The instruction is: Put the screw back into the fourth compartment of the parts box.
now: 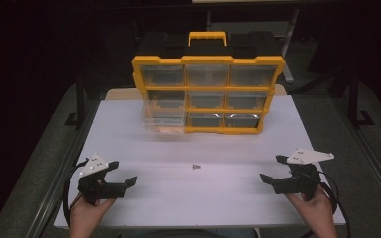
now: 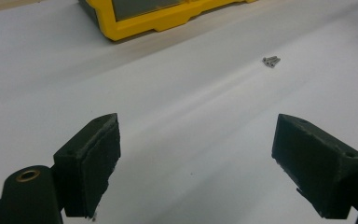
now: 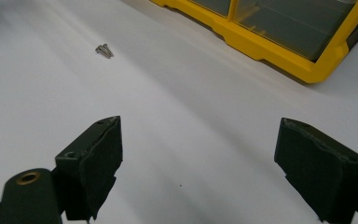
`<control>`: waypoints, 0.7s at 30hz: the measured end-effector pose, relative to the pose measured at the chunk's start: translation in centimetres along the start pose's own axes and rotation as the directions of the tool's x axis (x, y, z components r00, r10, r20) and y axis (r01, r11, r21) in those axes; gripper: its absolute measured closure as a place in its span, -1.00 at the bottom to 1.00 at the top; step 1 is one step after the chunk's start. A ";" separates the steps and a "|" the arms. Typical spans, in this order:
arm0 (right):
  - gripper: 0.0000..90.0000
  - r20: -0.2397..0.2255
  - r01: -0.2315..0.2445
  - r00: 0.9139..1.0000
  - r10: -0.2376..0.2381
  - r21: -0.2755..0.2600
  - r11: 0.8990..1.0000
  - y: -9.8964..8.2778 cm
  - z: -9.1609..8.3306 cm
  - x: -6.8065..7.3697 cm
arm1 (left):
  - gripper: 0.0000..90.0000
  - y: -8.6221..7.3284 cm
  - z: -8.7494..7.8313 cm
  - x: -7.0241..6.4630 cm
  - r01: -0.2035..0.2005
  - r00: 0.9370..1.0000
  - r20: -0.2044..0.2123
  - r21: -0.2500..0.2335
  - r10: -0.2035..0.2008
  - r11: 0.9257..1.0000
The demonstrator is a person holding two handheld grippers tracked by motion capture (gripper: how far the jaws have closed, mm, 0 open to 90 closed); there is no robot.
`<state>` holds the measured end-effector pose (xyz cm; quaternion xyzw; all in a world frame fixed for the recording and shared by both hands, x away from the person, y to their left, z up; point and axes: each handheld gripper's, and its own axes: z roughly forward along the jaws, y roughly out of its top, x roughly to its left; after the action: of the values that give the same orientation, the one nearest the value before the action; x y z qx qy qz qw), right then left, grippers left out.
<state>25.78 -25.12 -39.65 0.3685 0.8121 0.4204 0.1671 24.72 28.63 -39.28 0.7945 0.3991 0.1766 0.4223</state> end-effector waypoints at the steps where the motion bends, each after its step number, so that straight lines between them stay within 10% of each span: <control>1: -0.68 0.000 0.000 1.000 0.000 0.000 1.000 0.0 0.0 0.0 | -0.67 0.0 0.0 0.0 0.000 1.000 0.000 0.000 0.000 1.000; 21: -0.68 -0.049 -0.007 0.999 0.008 0.032 0.999 1.1 0.7 0.0 | -0.67 0.0 0.1 0.0 -0.035 0.999 -0.008 0.020 0.035 0.999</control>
<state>26.73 -24.32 -39.14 0.3638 0.8212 0.4168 0.1397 24.82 28.57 -39.31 0.8048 0.3887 0.1833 0.4095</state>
